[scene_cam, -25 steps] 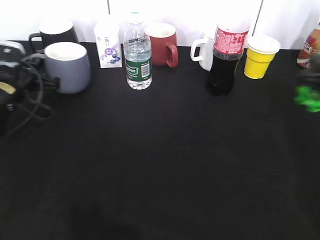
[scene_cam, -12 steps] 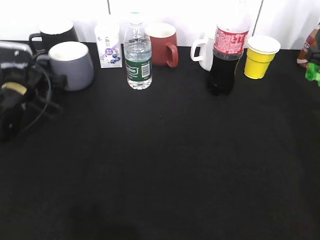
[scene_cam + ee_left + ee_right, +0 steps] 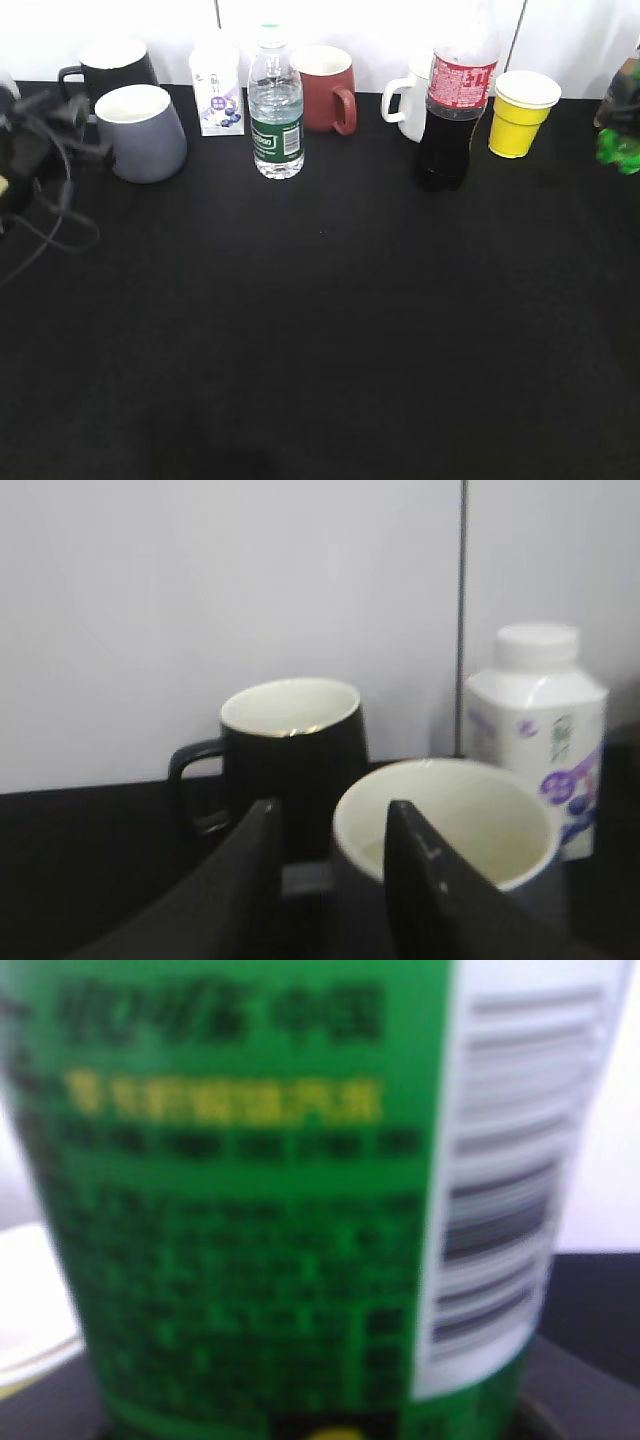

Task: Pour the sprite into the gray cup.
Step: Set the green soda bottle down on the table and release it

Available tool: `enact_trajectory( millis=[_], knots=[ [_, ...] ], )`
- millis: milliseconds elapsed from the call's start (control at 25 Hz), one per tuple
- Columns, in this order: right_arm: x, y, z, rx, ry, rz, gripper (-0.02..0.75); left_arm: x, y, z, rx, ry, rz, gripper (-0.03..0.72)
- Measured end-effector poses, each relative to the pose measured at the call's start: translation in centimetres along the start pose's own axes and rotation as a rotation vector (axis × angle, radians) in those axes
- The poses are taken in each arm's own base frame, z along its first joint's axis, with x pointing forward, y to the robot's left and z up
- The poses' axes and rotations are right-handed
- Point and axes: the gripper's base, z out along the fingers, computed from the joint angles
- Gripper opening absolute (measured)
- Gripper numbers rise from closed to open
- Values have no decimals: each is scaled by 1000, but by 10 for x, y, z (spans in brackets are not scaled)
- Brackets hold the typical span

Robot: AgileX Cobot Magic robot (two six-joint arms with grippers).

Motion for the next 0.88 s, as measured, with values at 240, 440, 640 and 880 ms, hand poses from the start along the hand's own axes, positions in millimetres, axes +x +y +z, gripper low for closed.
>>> enact_trajectory(
  millis=[240,440,640,880],
  knots=[
    [29,6,18,-98,20,12,419,-16,-10,-5,34,-5,8,269],
    [33,7,13,-104,24,-13,559,-16,-10,-5,35,1,9,269],
    [38,7,6,-102,50,-30,596,-16,-10,-5,43,2,14,269],
    [39,7,-34,-53,123,-1,597,-15,-11,-5,46,15,14,269]
  ],
)
